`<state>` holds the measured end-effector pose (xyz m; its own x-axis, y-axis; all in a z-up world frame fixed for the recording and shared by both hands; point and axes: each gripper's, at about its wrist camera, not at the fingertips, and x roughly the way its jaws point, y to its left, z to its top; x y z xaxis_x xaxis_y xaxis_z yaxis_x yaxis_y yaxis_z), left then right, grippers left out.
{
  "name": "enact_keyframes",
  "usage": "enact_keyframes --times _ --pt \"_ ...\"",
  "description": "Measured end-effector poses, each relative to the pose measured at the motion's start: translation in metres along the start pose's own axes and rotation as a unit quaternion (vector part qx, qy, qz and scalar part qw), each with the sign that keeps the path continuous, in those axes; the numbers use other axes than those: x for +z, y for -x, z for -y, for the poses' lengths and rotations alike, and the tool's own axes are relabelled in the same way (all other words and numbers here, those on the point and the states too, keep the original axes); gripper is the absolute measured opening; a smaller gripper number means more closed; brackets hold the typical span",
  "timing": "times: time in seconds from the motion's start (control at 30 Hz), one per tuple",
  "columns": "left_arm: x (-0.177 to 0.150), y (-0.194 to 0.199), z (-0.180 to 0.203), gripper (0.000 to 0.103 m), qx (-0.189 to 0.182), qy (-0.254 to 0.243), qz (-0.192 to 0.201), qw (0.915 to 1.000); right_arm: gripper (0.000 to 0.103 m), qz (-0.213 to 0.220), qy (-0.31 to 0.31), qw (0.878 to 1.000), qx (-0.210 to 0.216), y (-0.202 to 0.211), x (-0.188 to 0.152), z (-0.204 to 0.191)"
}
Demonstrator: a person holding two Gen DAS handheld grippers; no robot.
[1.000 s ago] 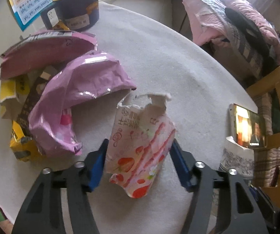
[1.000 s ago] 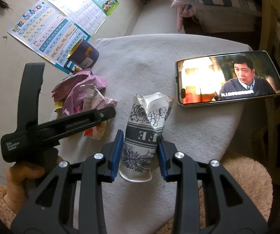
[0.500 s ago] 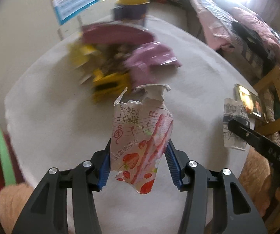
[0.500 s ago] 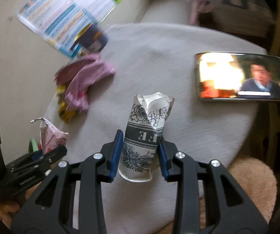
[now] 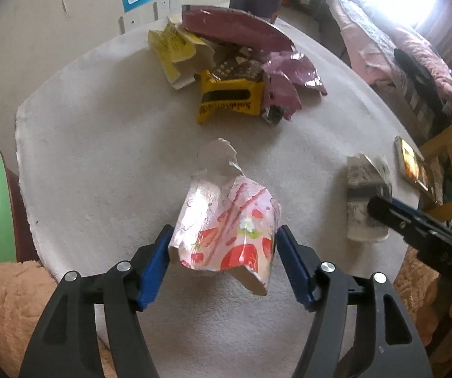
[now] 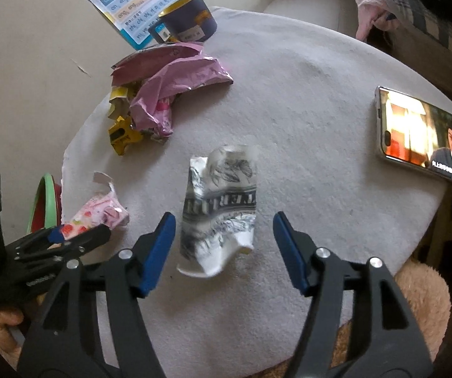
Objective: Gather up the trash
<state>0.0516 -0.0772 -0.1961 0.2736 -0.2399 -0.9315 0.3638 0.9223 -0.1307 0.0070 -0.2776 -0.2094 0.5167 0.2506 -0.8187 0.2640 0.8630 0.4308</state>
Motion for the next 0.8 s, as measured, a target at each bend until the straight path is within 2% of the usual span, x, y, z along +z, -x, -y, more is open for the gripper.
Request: enact_keyframes --times 0.2,0.27,0.43,0.57,0.7,0.8 --pt "0.004 0.003 -0.007 0.063 -0.019 0.024 0.004 0.9995 0.062 0.012 0.001 1.0 -0.002 0.007 0.001 -0.005" --pt "0.004 0.008 -0.009 0.064 -0.036 0.031 0.001 0.9988 0.062 0.012 0.002 1.0 -0.001 0.007 0.001 -0.008" --pt "0.0 0.023 -0.01 0.067 -0.045 0.028 0.008 0.9985 0.062 0.017 0.005 1.0 -0.008 0.007 0.002 -0.012" --pt "-0.001 0.029 -0.011 0.067 -0.07 0.034 -0.005 0.9969 0.062 0.019 0.005 1.0 -0.016 0.008 0.003 -0.013" --pt "-0.006 0.032 -0.003 0.071 -0.061 0.014 -0.006 0.998 0.062 0.02 0.0 1.0 -0.021 0.009 0.003 -0.011" --pt "-0.011 0.02 -0.004 0.071 -0.046 0.017 -0.021 0.9986 0.062 0.018 -0.002 1.0 -0.025 0.008 0.002 -0.01"
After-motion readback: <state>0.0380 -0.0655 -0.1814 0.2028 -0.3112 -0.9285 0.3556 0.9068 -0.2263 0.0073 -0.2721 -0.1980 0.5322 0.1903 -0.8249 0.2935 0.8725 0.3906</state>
